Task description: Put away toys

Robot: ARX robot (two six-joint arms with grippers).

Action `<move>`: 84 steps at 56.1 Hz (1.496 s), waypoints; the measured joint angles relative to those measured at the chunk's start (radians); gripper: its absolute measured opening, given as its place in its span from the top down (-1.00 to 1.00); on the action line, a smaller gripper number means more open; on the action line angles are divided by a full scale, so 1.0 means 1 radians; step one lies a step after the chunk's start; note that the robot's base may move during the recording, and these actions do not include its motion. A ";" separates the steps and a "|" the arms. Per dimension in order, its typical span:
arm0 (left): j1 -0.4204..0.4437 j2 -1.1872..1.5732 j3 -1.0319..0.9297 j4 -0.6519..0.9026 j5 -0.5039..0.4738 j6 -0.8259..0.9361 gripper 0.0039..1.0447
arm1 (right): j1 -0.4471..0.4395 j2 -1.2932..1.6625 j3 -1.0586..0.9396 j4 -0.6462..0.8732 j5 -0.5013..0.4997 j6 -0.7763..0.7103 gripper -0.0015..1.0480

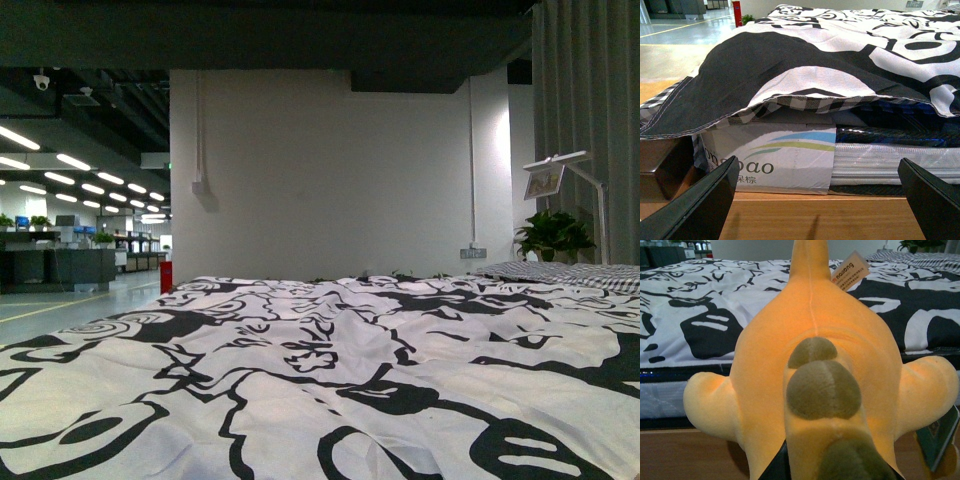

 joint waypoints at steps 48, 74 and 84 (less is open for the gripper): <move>0.000 0.000 0.000 0.000 -0.002 0.000 -0.88 | 0.003 -0.002 -0.005 -0.001 -0.015 0.000 0.85; 0.001 0.000 0.000 0.000 -0.001 0.000 -0.88 | 0.003 0.002 -0.005 -0.009 -0.005 0.000 0.85; 0.001 0.000 0.000 0.000 0.001 0.000 -0.88 | 0.003 0.002 -0.005 -0.009 -0.003 0.000 0.85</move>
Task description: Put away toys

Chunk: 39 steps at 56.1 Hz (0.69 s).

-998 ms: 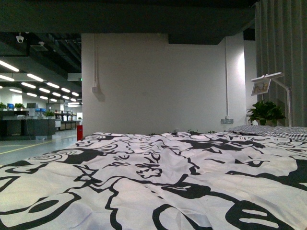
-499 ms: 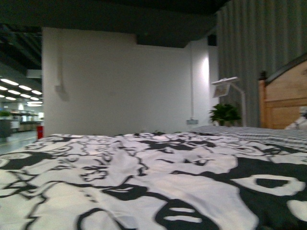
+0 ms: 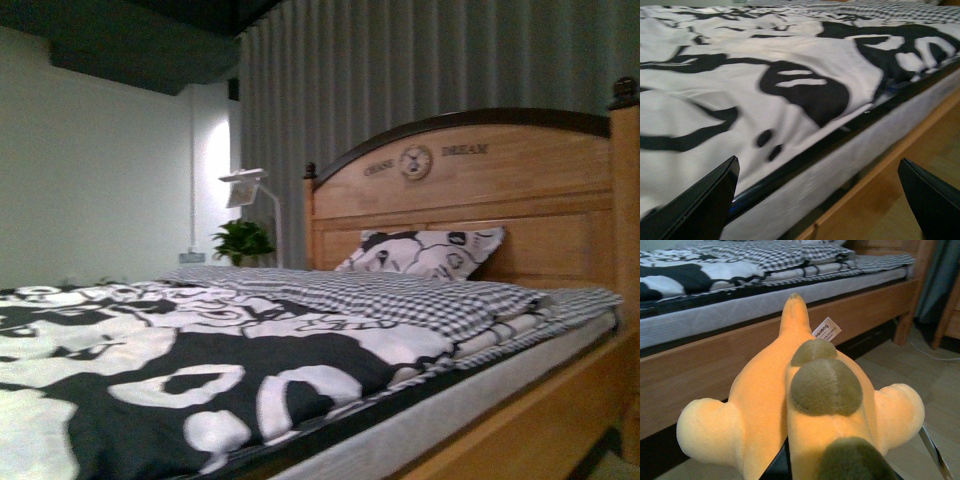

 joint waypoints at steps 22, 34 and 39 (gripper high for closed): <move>0.000 0.000 0.000 0.000 0.000 0.000 -0.88 | 0.000 0.000 0.000 0.000 0.000 0.000 0.86; 0.000 0.000 0.000 0.000 -0.002 0.000 -0.88 | 0.001 0.000 0.000 0.000 0.000 0.000 0.86; 0.000 0.000 0.000 0.000 -0.001 0.000 -0.88 | 0.001 0.000 0.000 0.000 0.000 0.000 0.86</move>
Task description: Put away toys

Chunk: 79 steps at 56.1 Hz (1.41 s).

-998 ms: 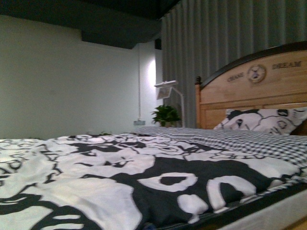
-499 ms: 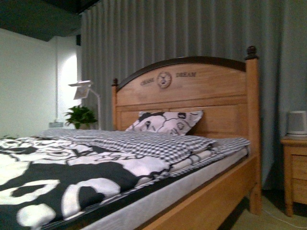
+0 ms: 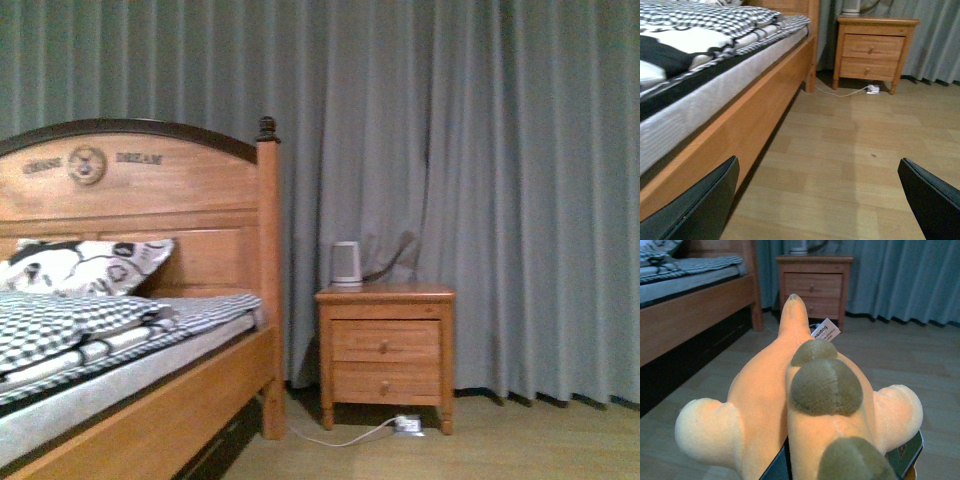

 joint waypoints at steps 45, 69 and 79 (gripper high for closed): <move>0.000 0.001 0.000 0.000 0.002 0.000 -0.88 | 0.000 -0.001 0.000 0.000 0.008 0.000 0.86; 0.001 0.001 0.000 0.000 0.000 0.000 -0.88 | 0.000 0.000 0.000 0.000 0.002 -0.001 0.86; 0.001 0.001 0.000 0.000 0.000 0.000 -0.88 | 0.000 0.000 0.000 0.000 -0.001 -0.001 0.86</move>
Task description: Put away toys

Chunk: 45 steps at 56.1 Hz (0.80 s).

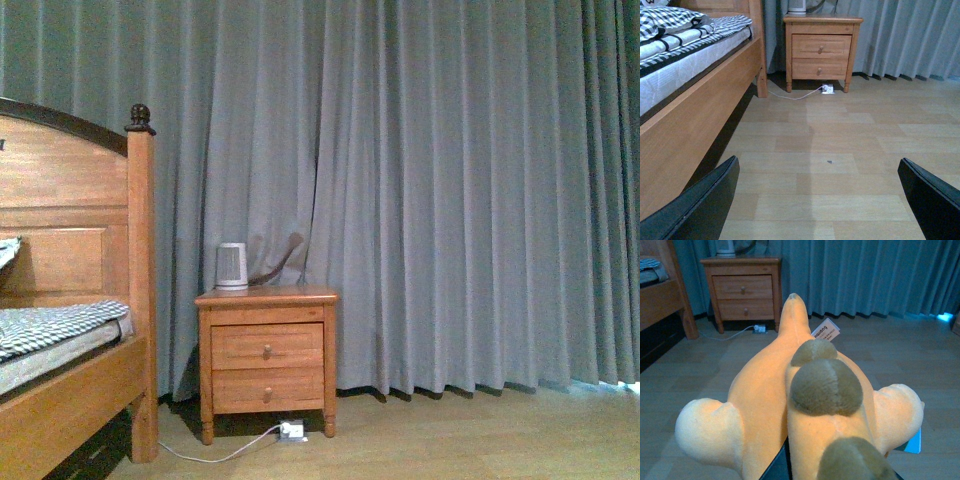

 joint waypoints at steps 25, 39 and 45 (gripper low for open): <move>0.000 0.000 0.000 0.000 0.000 0.000 -0.88 | 0.000 0.000 0.000 0.000 0.000 0.000 0.86; 0.000 0.000 0.000 0.000 0.000 0.000 -0.88 | 0.000 0.000 0.000 0.000 0.000 0.000 0.86; 0.000 0.000 0.000 0.000 0.000 0.000 -0.88 | 0.000 0.000 0.000 0.000 0.000 0.000 0.86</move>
